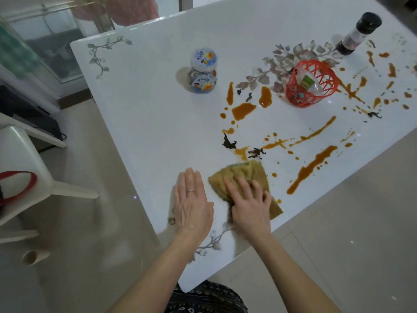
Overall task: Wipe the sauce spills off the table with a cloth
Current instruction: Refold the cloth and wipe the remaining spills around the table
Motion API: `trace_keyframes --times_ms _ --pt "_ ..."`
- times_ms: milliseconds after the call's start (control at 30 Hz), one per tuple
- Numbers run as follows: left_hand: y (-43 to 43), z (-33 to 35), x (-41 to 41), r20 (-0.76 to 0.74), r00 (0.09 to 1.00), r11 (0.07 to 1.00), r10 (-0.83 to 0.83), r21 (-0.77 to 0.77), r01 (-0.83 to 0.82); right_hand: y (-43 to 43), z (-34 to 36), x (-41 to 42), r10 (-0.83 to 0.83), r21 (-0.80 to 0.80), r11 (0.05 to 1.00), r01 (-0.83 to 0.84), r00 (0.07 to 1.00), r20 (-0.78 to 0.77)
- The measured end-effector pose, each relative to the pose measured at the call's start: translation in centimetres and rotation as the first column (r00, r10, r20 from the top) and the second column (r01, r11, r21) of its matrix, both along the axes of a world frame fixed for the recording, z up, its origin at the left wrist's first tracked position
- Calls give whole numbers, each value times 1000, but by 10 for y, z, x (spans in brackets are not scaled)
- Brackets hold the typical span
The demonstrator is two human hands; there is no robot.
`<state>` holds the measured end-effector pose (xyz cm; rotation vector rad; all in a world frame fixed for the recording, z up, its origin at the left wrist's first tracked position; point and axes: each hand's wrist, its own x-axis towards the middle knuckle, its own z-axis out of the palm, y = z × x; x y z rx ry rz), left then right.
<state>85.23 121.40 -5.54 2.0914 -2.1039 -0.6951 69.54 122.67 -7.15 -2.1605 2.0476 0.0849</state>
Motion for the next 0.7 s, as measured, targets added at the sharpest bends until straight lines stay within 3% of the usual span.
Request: trace_keyframes --times_ms 133,300,467,633,700 --pt "19 -5 -9 29 999 998 20 56 -22 -10 5 0 -174 -3 985 175 984 20" --pt "19 -6 -13 28 999 998 24 55 -26 23 -2 -20 67 -13 998 -67 997 -23" --pt "21 -7 -13 38 999 997 8 77 -11 -6 3 -26 -169 -28 985 169 986 -1" --pt "21 -9 -14 48 999 999 -13 31 11 33 -4 -32 106 -99 989 -107 994 -20" --pt "20 -8 -13 54 998 999 -13 44 10 12 -5 -50 61 -95 993 -65 997 -46"
